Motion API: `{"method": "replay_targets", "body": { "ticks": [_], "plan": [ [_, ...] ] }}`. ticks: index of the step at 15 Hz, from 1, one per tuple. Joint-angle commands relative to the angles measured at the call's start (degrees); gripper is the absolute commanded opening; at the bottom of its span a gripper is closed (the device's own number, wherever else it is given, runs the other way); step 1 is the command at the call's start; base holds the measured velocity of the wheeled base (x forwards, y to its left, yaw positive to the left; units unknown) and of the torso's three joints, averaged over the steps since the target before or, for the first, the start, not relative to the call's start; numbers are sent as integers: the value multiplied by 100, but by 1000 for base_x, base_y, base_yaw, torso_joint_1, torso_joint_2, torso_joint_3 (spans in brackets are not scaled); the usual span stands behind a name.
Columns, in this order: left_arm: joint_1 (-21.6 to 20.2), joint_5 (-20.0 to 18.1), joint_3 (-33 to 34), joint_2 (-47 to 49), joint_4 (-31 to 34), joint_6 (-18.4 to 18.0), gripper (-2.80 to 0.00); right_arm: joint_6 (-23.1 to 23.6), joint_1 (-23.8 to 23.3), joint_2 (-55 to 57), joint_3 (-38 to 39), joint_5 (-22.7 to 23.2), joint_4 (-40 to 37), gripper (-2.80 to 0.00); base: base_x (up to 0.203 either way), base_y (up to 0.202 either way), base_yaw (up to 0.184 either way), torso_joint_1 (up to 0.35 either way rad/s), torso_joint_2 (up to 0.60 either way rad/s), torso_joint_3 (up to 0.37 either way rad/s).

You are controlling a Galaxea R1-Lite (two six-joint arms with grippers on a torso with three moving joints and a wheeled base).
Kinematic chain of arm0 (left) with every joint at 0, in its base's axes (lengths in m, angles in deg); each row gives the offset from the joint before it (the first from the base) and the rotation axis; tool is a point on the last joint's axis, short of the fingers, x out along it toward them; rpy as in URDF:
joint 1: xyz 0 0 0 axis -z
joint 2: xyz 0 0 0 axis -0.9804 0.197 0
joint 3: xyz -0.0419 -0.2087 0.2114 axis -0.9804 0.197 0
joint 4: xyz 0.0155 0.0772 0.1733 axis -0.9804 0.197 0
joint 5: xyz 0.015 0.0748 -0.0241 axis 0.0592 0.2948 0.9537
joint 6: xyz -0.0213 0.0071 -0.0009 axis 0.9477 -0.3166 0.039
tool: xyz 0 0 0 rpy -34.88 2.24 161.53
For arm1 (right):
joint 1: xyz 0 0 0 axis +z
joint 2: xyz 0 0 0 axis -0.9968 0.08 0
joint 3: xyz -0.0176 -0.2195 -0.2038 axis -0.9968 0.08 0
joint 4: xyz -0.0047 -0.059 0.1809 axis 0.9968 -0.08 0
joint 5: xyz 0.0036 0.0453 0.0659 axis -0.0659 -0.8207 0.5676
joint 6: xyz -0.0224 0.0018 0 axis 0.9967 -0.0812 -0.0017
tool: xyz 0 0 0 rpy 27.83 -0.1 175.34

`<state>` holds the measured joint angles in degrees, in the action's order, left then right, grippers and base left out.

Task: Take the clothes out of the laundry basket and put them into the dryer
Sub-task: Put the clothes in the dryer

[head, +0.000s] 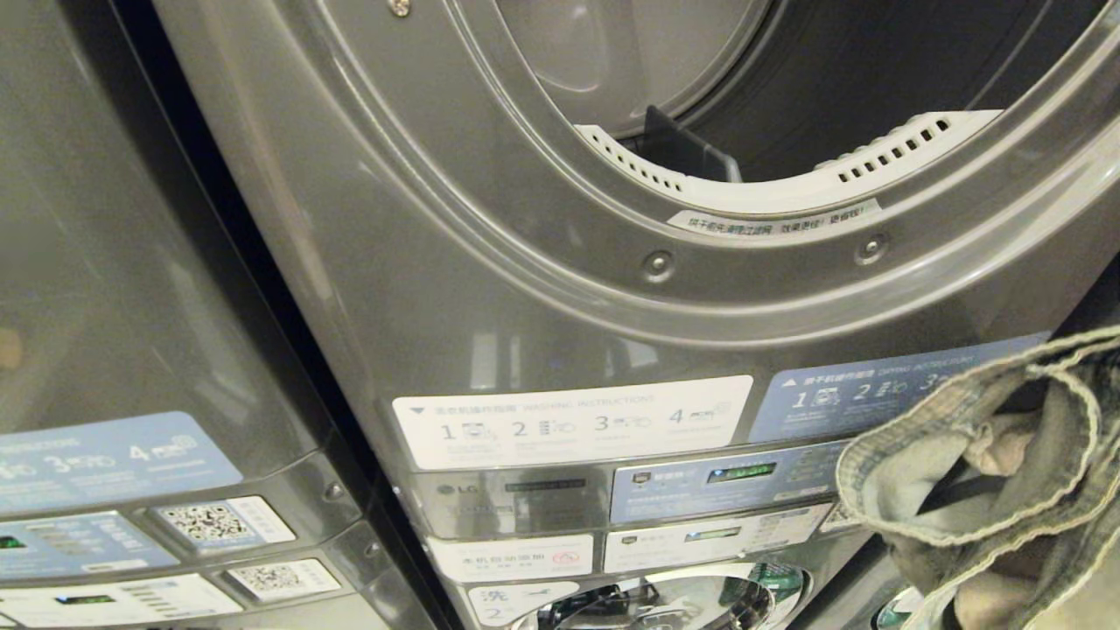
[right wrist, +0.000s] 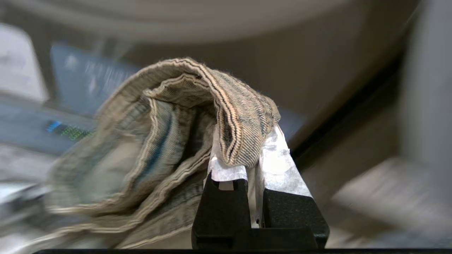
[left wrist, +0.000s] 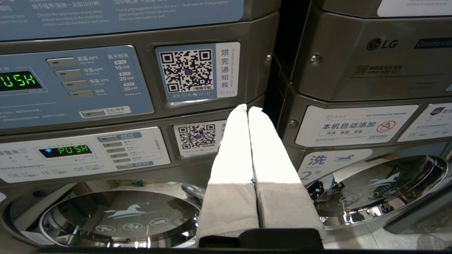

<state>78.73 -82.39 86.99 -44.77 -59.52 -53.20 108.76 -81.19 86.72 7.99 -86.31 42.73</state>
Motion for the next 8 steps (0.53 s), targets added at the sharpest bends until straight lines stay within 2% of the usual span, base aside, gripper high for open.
{"method": "replay_targets", "body": {
  "ticks": [1, 5, 7, 8],
  "plan": [
    [-1, 2, 0, -2, -1, 0, -280, 356, 21, 70, -426, 32, 331, -280, 0, 0, 0, 0, 0, 0],
    [-3, 2, 0, -2, 8, 0, -280, 68, 57, 1259, -2533, 43, 346, -280, 0, 0, 0, 0, 0, 0],
    [-5, -7, 0, -2, 8, -9, -280, -175, 479, 2008, -3394, 46, 334, -280, 0, 0, 0, 0, 0, 0],
    [-10, -7, 0, -2, 8, -9, -280, -283, 919, 2338, -3727, 37, 317, -280, 0, 0, 0, 0, 0, 0]
  ]
}}
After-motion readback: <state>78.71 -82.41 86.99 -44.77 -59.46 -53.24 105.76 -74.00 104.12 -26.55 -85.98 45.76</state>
